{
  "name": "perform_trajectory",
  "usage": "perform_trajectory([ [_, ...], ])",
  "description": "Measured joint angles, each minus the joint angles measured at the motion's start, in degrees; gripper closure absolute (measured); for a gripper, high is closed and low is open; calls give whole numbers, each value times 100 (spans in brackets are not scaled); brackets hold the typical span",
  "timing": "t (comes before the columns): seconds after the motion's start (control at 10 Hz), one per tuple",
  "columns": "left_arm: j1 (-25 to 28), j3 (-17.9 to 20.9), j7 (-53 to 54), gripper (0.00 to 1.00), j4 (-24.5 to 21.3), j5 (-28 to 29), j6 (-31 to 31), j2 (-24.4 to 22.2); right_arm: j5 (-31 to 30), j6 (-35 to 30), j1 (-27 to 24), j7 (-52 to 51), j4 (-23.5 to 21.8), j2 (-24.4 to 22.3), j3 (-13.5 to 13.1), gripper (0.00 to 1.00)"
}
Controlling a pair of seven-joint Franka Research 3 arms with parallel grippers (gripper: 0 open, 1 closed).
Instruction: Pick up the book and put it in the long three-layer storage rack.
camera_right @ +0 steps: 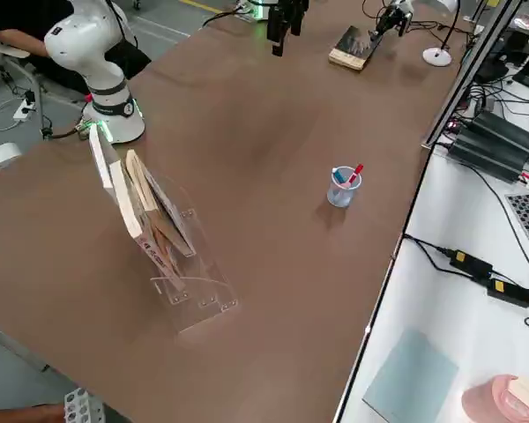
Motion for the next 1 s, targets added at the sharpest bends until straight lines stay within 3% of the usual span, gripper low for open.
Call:
perform_trajectory([
  [0.4,10,-630,-657,98,356,-28,-133,-152,6,-85,-2,-12,-4,0,-15,0],
  [0.7,-31,-1224,-982,98,499,-416,-114,-208,5,-91,-3,-51,-4,0,-41,0],
  [1.0,-64,-1749,-1167,98,550,-701,282,-230,1,-97,-8,-69,-4,0,-66,0],
])
